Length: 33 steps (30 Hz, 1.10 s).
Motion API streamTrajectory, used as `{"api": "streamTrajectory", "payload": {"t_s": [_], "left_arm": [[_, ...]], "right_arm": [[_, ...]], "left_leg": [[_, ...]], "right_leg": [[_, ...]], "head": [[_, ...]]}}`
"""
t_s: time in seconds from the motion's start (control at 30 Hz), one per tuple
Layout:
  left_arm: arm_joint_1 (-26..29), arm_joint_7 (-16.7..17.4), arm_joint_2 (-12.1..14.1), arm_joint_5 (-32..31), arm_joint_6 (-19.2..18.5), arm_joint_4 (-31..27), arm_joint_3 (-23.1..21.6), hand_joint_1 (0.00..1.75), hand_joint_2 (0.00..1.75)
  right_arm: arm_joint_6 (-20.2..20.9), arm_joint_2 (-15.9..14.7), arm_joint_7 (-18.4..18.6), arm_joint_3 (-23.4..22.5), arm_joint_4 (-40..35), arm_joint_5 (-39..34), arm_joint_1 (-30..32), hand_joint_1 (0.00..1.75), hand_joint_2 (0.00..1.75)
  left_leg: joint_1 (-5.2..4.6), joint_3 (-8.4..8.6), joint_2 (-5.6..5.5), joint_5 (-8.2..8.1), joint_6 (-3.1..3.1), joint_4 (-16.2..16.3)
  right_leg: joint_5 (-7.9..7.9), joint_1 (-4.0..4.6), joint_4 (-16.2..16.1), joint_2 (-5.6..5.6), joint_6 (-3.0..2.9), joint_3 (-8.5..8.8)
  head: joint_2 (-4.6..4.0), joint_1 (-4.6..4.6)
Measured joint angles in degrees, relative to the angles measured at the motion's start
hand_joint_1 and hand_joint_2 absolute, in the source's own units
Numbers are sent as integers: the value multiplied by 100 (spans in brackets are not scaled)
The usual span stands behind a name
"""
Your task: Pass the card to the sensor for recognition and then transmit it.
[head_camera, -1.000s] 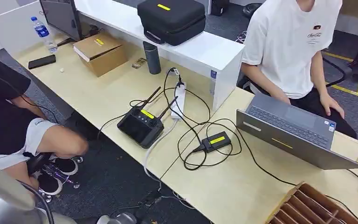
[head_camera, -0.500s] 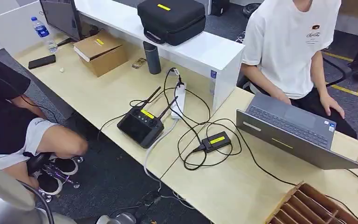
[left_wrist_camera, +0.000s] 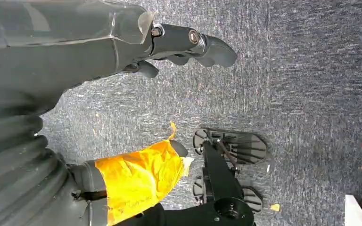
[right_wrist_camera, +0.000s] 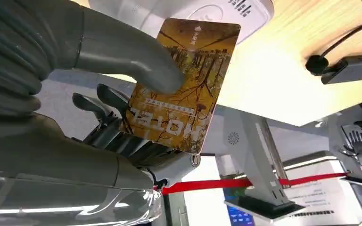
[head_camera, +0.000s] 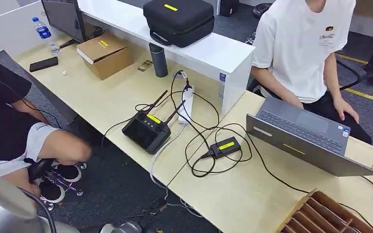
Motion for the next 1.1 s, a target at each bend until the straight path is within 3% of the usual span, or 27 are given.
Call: {"api": "streamTrajectory", "payload": {"t_s": [0.57,0.7,0.83,1.0,1.1], "left_arm": [[-16,85,-15,-147,-24,0,0,0,175],[-38,138,-15,-241,-57,0,0,0,175],[-91,225,-17,-365,-101,0,-4,0,175],[-189,330,-22,-444,-151,0,-63,0,175],[-221,343,-33,-455,-155,0,-105,0,175]], "right_arm": [[-77,57,-61,175,324,41,-315,175,175],[-55,-50,-55,267,155,94,-549,175,175],[107,-337,-98,378,-206,109,-1165,175,175],[409,-815,90,823,-509,30,-2614,175,175],[479,-981,142,1019,-601,22,-3114,175,175]], "left_leg": [[0,10,23,0,0,0],[-3,8,25,1,0,1],[-3,8,32,6,0,2],[-4,14,48,12,3,5],[-1,13,23,15,4,6]], "right_leg": [[3,0,0,13,-1,6],[5,-2,2,14,-3,6],[12,-2,3,25,0,4],[24,-3,4,44,1,-1],[23,-1,3,25,2,4]], "head": [[0,0],[0,0],[0,-2],[0,0],[0,2]]}}
